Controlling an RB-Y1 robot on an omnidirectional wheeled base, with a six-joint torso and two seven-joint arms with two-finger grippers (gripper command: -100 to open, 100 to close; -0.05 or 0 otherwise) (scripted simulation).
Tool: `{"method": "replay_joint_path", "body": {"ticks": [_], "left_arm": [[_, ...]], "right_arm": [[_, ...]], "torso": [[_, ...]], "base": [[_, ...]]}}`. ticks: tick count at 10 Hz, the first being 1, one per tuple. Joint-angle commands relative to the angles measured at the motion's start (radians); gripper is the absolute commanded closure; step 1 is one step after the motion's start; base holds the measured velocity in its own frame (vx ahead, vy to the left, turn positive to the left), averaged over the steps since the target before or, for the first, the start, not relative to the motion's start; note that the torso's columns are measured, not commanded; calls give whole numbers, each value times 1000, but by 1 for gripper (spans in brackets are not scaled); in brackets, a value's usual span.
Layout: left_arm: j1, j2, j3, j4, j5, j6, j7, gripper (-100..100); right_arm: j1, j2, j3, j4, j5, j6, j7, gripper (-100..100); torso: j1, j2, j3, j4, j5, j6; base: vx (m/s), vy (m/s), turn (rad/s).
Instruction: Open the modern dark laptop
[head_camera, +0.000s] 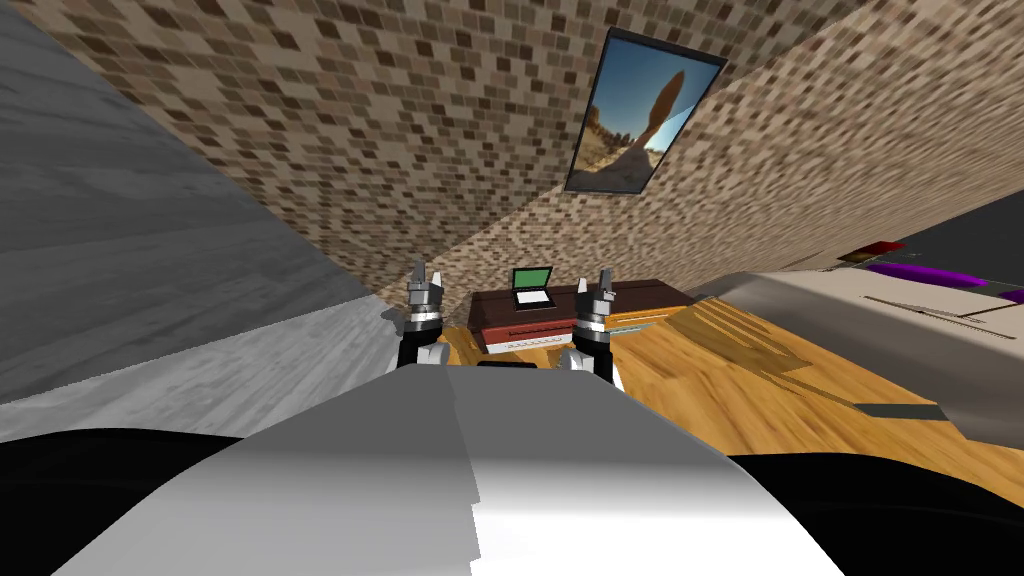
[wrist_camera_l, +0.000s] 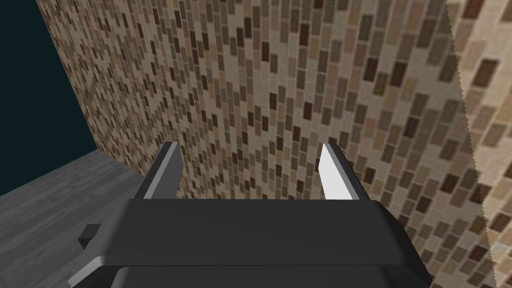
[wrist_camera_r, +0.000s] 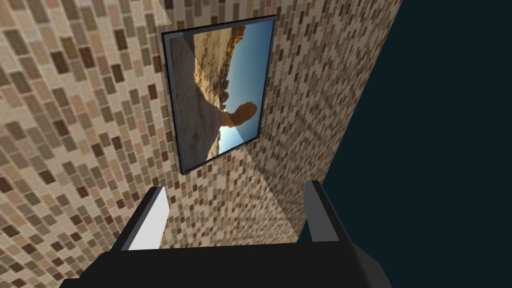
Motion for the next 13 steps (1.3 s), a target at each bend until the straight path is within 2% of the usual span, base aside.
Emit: {"method": "replay_joint_path", "body": {"ticks": [1, 3, 4, 5, 6, 8, 9, 11, 12, 13], "left_arm": [[0, 0, 0, 0, 0, 0, 0, 0], [0, 0, 0, 0, 0, 0, 0, 0], [0, 0, 0, 0, 0, 0, 0, 0], [0, 0, 0, 0, 0, 0, 0, 0], [0, 0, 0, 0, 0, 0, 0, 0], [0, 0, 0, 0, 0, 0, 0, 0], [0, 0, 0, 0, 0, 0, 0, 0], [0, 0, 0, 0, 0, 0, 0, 0], [0, 0, 0, 0, 0, 0, 0, 0], [0, 0, 0, 0, 0, 0, 0, 0]], "right_arm": [[0, 0, 0, 0, 0, 0, 0, 0], [0, 0, 0, 0, 0, 0, 0, 0], [-3, -34, -2, 4, 9, 4, 6, -100], [-8, -69, -8, 11, 27, 12, 18, -100], [-8, -80, -8, 11, 27, 12, 18, -100], [-26, -146, -26, 38, 85, 38, 55, -100], [-26, -156, -26, 38, 85, 38, 55, -100], [-51, -201, -51, 79, 154, 74, 107, -100], [-51, -201, -51, 79, 162, 74, 107, -100], [-66, -216, -66, 104, 200, 94, 136, -100]], "torso": [[0, 74, -147, 74, 0, 0], [0, 222, -443, 221, 0, 0], [0, 295, -590, 295, 0, 0], [0, 329, -659, 328, 0, 0], [1, 339, -678, 338, 0, 0], [0, 342, -684, 342, 0, 0], [1, 343, -684, 342, 0, 0], [0, 342, -684, 342, 0, 0], [0, 342, -684, 342, 0, 0], [0, 342, -684, 342, 0, 0]], "base": [[0, 0, 0], [0, 0, 0], [0, 8, 24], [-15, 22, 53], [-16, 17, 19], [-28, 30, 94], [-26, 40, 40], [-29, 45, 122], [-23, 40, 70], [-29, 43, 131]]}}
